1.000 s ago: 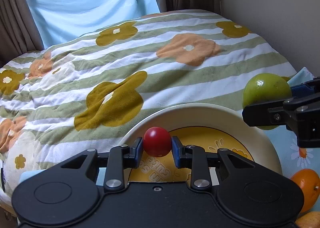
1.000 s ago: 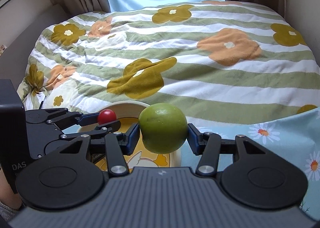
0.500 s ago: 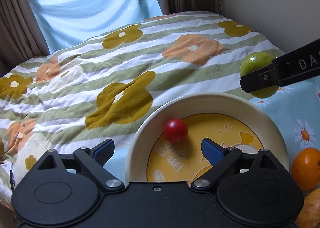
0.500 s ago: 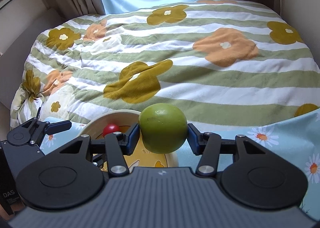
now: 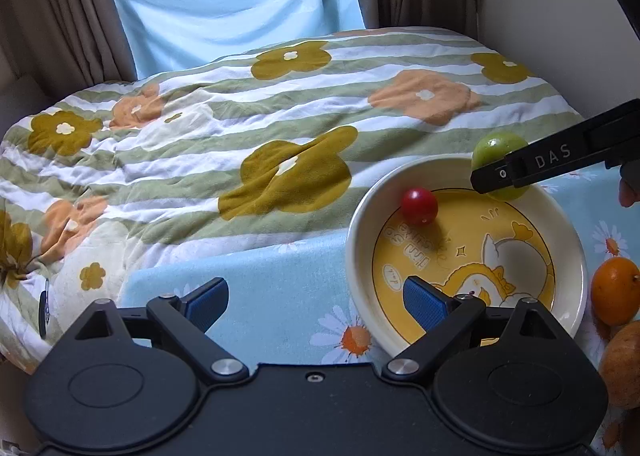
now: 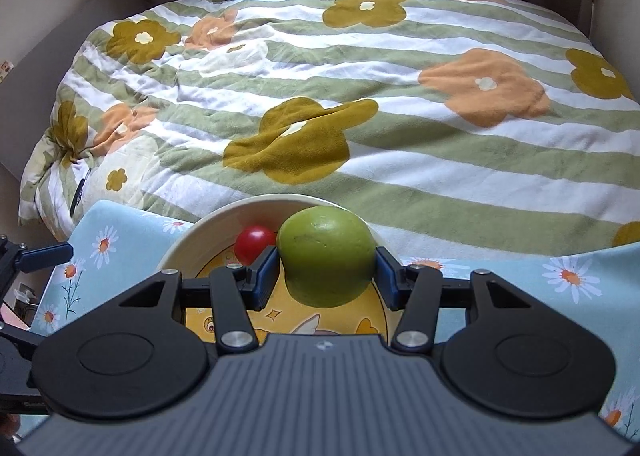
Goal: Organize fruits
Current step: 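Carry the tomato and green apple into the white bowl with both tools, then open both tools to release the fruits and withdraw from the bowl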
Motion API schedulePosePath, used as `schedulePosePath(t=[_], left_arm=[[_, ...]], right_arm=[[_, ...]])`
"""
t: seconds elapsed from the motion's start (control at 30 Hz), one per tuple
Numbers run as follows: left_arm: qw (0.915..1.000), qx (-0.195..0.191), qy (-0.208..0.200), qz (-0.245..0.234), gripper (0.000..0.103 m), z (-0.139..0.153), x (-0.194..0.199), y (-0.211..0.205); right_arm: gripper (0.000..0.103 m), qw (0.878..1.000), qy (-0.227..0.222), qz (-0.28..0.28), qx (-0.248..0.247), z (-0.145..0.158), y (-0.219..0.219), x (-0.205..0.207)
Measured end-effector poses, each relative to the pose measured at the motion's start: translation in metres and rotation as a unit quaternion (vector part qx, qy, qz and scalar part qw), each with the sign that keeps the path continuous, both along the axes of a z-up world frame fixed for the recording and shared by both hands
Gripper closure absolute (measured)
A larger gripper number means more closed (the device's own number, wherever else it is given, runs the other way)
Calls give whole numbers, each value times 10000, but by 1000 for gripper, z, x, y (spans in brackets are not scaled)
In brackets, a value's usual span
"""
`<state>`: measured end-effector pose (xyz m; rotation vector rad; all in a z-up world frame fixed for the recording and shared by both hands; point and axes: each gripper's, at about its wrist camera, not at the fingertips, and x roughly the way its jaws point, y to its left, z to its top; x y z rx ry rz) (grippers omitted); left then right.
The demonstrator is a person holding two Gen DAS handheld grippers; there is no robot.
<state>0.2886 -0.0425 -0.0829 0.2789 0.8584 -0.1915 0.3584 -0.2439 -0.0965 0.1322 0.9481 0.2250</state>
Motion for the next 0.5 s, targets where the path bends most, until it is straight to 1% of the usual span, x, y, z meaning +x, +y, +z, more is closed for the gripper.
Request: schedulePosePath(t=[0.17,0.27,0.43,0.5], left_arm=[[10000,-40,6,47,6,2,-13,9],[10000,-39,9,33,6,2,-20,11],[9999,-105,1,2,6,4,-26,14],[9999,-99,-26,-32,6,5,-28,14]], right_arm=[[37,10000,37,5,-80,-7,9,-1],[37,9998,-20,43,-208,-9,15,-3],[37,9996,-46,68,-285,-12,19,-4],[35,9992,-140,72,-371,-11,22,-7]])
